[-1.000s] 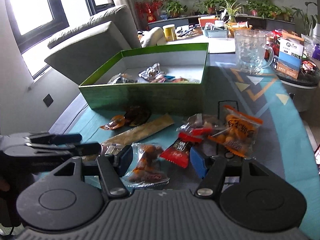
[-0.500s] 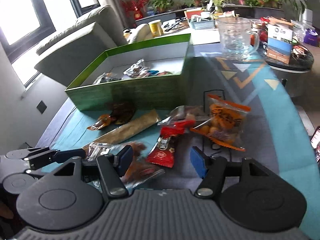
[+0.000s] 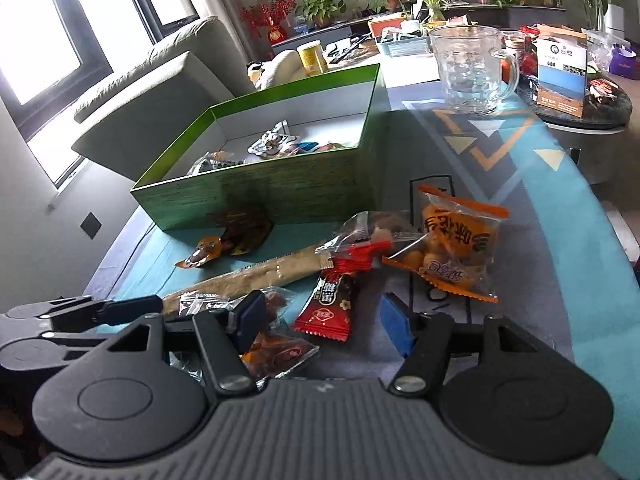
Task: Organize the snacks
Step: 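Grasp clear dark-snack packet with left while right grasps clear bag of brown snacks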
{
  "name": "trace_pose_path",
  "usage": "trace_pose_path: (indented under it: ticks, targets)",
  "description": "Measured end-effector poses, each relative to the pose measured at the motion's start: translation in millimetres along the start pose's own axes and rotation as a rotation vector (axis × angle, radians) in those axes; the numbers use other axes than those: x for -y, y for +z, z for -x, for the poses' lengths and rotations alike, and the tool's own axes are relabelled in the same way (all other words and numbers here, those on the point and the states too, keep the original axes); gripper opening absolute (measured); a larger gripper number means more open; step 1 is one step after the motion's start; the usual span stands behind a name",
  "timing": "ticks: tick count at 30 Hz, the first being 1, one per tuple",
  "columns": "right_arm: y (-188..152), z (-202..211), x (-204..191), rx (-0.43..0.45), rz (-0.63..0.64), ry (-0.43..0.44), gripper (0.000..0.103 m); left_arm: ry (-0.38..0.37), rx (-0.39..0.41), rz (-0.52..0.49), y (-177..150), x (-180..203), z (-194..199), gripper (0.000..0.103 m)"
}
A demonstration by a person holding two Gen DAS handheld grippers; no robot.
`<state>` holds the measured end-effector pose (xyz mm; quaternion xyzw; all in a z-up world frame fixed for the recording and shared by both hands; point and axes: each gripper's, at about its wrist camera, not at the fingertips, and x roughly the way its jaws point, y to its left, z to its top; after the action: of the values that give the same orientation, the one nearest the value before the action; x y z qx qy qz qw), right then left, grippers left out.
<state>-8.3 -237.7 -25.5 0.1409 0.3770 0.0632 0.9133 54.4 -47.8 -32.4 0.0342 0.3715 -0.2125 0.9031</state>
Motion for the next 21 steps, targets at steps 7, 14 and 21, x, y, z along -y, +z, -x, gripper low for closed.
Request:
trace_pose_path:
  ticks: [7,14,21]
  targets:
    - [-4.5,2.1,4.7,-0.007,-0.036,0.001,0.05,-0.028,-0.047,0.0,-9.3,6.3,0.3,0.058]
    - [-5.5,6.8,-7.7,0.002,-0.008,0.026,0.05,-0.01,-0.063,0.033,-12.3,4.0,-13.9,0.049]
    - [-6.6,1.3,-34.0,0.02,0.133,0.077,0.049,-0.013,-0.047,0.046,-15.1,-6.2,-4.5,0.032]
